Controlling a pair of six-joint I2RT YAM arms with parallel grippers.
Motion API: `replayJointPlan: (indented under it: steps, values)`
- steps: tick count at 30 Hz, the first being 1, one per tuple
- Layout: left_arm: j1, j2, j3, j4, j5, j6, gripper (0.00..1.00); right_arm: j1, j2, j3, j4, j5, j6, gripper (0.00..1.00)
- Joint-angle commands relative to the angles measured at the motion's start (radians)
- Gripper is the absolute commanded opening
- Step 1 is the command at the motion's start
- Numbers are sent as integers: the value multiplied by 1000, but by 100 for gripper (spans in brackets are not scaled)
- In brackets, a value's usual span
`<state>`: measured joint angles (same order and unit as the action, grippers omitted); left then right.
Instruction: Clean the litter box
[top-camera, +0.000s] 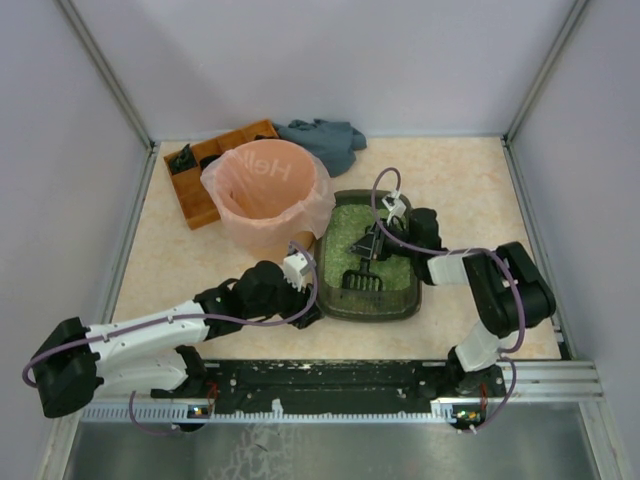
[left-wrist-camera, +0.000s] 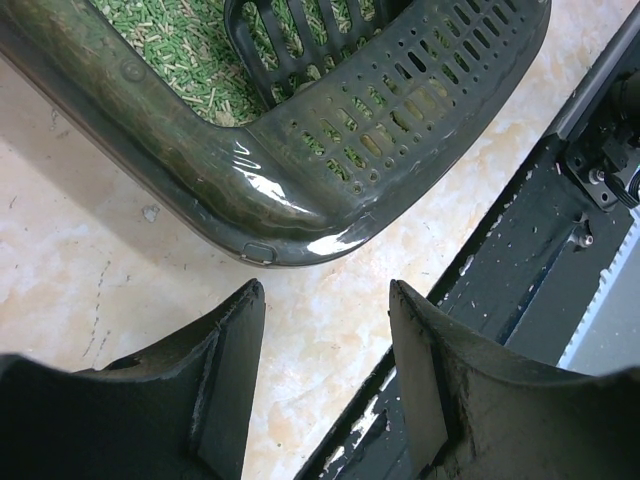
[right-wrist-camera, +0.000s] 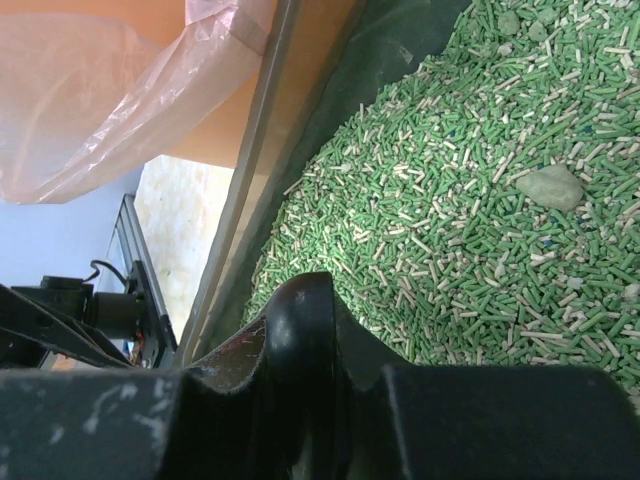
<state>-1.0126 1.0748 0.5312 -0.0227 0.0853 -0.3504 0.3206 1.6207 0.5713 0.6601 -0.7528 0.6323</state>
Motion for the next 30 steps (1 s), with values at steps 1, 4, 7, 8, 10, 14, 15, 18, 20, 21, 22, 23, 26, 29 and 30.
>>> replayJointPlan:
  steps: [1, 4, 7, 8, 10, 14, 15, 18, 20, 21, 22, 23, 26, 29, 30]
  values:
    - [2, -23, 27, 1, -4, 12, 59, 13, 49, 37, 110, 26, 53, 0]
    - [2, -24, 29, -4, -5, 15, 59, 3, 80, 46, 185, 30, 92, 0]
    - [2, -26, 30, -9, -7, 16, 59, -11, 98, 65, 223, 29, 109, 0]
    - [2, -27, 30, -11, -8, 17, 59, -15, 103, 72, 228, 29, 111, 0]
    - [2, -29, 30, -18, -14, 19, 59, -20, 108, 88, 227, 29, 106, 0]
    - [2, -34, 32, -25, -23, 22, 59, -30, 107, 118, 201, 31, 71, 0]
    - [2, -35, 32, -25, -25, 23, 59, -31, 108, 125, 195, 32, 61, 0]
    - [2, -39, 33, -28, -28, 25, 59, -39, 117, 138, 202, 28, 53, 0]
    - [2, -39, 33, -29, -30, 25, 59, -45, 130, 143, 224, 18, 61, 0]
    - [2, -41, 33, -30, -30, 26, 59, -48, 136, 145, 240, 15, 71, 0]
    - [2, -40, 34, -31, -30, 27, 59, -52, 145, 146, 258, 10, 83, 0]
    - [2, -40, 34, -32, -31, 27, 59, -55, 153, 147, 277, 6, 95, 0]
    - [2, -41, 37, -35, -32, 25, 59, -70, 175, 157, 319, -5, 120, 0]
    - [2, -45, 38, -42, -34, 26, 59, -85, 190, 172, 327, -8, 123, 0]
    - [2, -46, 38, -44, -35, 25, 59, -91, 194, 177, 328, -10, 124, 0]
